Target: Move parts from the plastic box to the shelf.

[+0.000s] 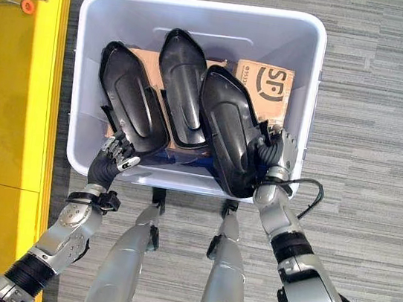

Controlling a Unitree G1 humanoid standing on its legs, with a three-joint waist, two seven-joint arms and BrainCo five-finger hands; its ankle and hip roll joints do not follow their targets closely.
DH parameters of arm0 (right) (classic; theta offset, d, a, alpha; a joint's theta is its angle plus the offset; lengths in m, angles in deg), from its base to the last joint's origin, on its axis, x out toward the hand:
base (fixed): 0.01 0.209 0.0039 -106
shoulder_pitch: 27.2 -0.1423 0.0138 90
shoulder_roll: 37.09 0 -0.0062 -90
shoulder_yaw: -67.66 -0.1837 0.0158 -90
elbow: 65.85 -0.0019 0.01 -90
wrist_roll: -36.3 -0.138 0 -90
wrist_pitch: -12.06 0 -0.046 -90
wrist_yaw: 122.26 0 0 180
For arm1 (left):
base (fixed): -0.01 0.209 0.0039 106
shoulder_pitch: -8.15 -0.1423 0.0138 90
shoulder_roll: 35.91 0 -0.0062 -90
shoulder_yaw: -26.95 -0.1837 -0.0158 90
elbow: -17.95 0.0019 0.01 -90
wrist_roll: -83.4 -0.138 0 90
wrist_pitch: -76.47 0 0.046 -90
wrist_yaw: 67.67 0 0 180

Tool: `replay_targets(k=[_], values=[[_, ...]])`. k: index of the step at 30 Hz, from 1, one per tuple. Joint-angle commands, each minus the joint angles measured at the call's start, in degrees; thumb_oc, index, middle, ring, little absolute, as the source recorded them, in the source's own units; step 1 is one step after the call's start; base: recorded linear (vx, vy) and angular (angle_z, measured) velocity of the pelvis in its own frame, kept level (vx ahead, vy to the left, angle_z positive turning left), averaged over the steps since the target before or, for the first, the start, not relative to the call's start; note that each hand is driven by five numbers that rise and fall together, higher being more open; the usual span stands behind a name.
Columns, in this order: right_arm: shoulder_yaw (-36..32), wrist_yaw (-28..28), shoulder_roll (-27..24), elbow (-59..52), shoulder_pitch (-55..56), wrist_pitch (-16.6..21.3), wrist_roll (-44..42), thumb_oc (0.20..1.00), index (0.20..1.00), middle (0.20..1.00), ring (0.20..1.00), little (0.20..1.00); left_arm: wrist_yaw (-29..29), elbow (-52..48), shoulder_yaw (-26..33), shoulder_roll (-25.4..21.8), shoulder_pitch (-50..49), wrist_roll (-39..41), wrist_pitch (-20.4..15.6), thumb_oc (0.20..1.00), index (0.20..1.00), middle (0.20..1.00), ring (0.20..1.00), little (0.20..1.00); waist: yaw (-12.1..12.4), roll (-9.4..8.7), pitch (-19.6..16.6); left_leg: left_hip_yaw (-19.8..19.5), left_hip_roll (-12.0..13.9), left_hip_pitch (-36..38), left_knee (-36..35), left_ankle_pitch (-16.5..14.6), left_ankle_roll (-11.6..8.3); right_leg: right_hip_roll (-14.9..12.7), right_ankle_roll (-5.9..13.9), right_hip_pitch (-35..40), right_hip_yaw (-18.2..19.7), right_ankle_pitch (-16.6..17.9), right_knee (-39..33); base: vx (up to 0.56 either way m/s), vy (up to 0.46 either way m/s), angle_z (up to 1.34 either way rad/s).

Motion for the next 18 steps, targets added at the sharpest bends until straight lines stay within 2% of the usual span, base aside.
replay_targets(k=[1,3,4,5,6,7,8,9,18], values=[[-1.32,2.55,-0.37,-6.92,3.14,2.37,0.59,0.2,0.2,0.2,0.2,0.2,-1.14,-4.16,1.06,-1.34,-1.9,-1.63,-2.91,1.0,1.0,1.0,1.0,1.0,-0.48,-1.13,-0.74,-1.56,1.02,-2.63,4.89,-2.82,-1.7,-4.57,5.5,3.08,0.79,-6.38,8.22,0.0,0.0,0.0],[-2.04,3.01,-0.42,-11.02,4.49,3.15,1.13,0.2,0.2,0.2,0.2,0.2,-1.2,-4.71,0.95,-1.47,-2.23,-1.67,-2.78,1.0,1.0,1.0,1.0,1.0,-0.69,-1.41,-1.03,-1.51,1.11,-2.07,4.81,-2.86,-1.73,-4.53,5.52,3.6,0.79,-6.46,8.13,0.0,0.0,0.0],[-2.96,3.32,0.09,-14.9,5.76,4.84,-0.39,0.2,0.2,0.2,0.2,0.2,-1.37,-4.98,0.79,-1.52,-2.6,-1.73,-2.68,1.0,1.0,1.0,1.0,1.0,-0.92,-1.7,-1.4,-1.48,1.25,-1.52,4.72,-2.88,-1.77,-4.49,5.57,4.08,0.84,-6.52,7.98,-0.07,0.008,-0.03],[-3.41,3.1,0.2,-18.28,6.96,5.89,-1.27,0.2,0.2,0.2,0.2,0.2,-1.47,-5.23,0.75,-1.65,-2.95,-1.69,-2.5,1.0,1.0,1.0,1.0,1.0,-1.15,-2.05,-1.46,-0.94,1.27,-1.5,4.68,-1.45,-1.33,-4.68,5.21,4.04,0.64,-5.42,7.79,0.0,0.0,0.0],[-3.41,3.06,0.21,-18.32,7.06,5.84,-1.27,0.2,0.2,0.2,0.2,0.2,-1.47,-5.21,0.72,-1.65,-3.01,-1.68,-2.48,1.0,1.0,1.0,1.0,1.0,-1.06,-1.99,-1.79,-1.36,1.38,-0.79,4.53,-2.82,-1.79,-4.49,5.61,4.64,0.91,-6.53,7.82,-0.07,0.006,-0.01],[-3.63,3.28,-0.16,-19.91,7.46,5.73,-0.52,0.2,0.2,0.2,0.2,0.2,-1.53,-5.18,0.77,-1.79,-3.04,-1.67,-2.43,1.0,1.0,1.0,1.0,1.0,-1.28,-2.22,-1.69,-0.95,1.37,-1.15,4.62,-1.46,-1.35,-4.68,5.21,4.34,0.71,-5.52,7.8,0.09,-0.012,-0.03],[-3.63,3.25,-0.15,-19.95,7.55,5.68,-0.51,0.2,0.2,0.2,0.2,0.2,-1.53,-5.15,0.73,-1.78,-3.09,-1.67,-2.41,1.0,1.0,1.0,1.0,1.0,-1.21,-2.14,-2.01,-1.38,1.48,-0.45,4.48,-2.84,-1.82,-4.5,5.61,4.94,0.97,-6.64,7.83,-0.06,0.002,-0.03],[-3.94,3.55,-0.15,-22.67,8.42,6.2,-0.13,0.2,0.2,0.2,0.2,0.2,-1.75,-5.39,0.8,-1.98,-3.54,-1.85,-2.4,1.0,1.0,1.0,1.0,1.0,-1.42,-2.41,-2.16,-0.91,1.39,-0.2,4.25,-1.37,-1.37,-4.8,5.21,5.02,0.68,-5.7,7.83,0.0,0.0,0.0],[-5.32,2.61,0.41,-33.45,13.56,9.26,-3.82,0.2,0.2,0.2,0.2,0.2,-1.64,-6.26,2.27,-2.45,-7.34,-2.12,-1.17,1.0,1.0,1.0,1.0,1.0,-1.57,-2.91,-4.97,-0.76,1.83,6.31,2.11,-1.27,-1.39,-5.27,5.47,10.21,0.34,-6.69,7.6,0.03,0.001,0.0]])
